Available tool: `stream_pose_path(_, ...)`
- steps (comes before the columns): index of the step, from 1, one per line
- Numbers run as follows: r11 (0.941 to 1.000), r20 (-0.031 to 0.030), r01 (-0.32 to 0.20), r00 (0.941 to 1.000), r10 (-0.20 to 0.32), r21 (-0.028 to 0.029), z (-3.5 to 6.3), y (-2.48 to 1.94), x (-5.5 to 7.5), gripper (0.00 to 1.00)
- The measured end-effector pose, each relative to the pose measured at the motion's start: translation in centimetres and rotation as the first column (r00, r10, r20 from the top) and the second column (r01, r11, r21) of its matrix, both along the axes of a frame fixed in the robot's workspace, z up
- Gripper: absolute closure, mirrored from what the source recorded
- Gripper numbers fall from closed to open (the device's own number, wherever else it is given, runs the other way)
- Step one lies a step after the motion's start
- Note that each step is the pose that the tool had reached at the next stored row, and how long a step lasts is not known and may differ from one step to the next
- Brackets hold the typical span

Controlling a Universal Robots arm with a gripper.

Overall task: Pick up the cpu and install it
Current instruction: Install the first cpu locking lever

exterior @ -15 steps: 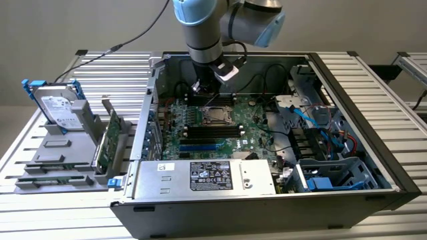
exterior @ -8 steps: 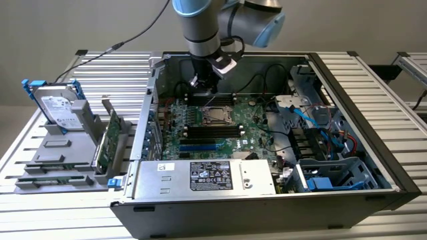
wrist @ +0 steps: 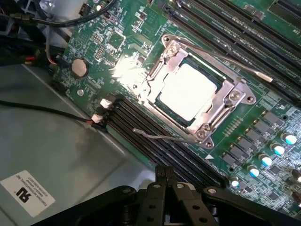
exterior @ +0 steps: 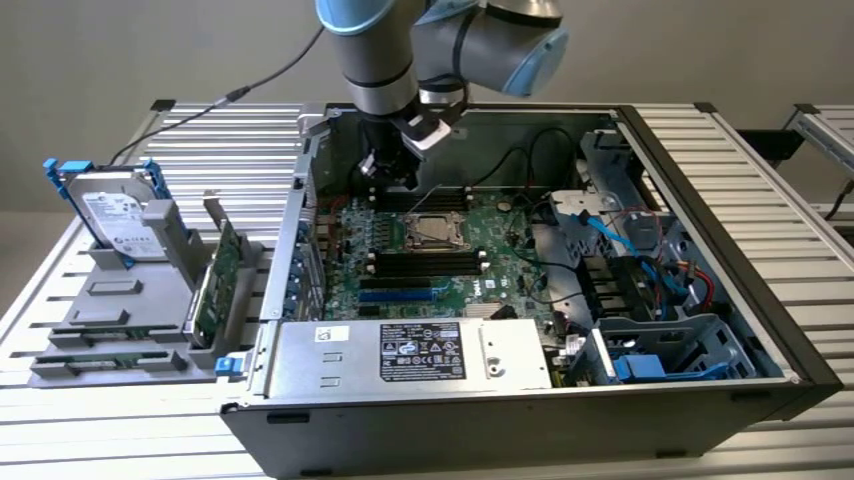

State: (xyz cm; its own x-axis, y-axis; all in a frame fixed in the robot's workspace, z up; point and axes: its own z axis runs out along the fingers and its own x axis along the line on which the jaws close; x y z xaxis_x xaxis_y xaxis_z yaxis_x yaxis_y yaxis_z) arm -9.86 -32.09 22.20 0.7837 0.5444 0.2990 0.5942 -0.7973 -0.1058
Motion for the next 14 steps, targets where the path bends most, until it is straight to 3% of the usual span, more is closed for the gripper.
stream_pose_path(3,1.0,0.0,0.0,1.0,0.0,0.0,-0.01,-0.75,0.0,0.89)
stream_pose_path(5,1.0,-0.0001,0.0,1.0,0.0,0.0,-0.06,-1.03,-0.1,0.89)
stream_pose_path(14,1.0,0.0,0.0,1.0,0.0,0.0,-1.23,-1.31,-0.3,0.89)
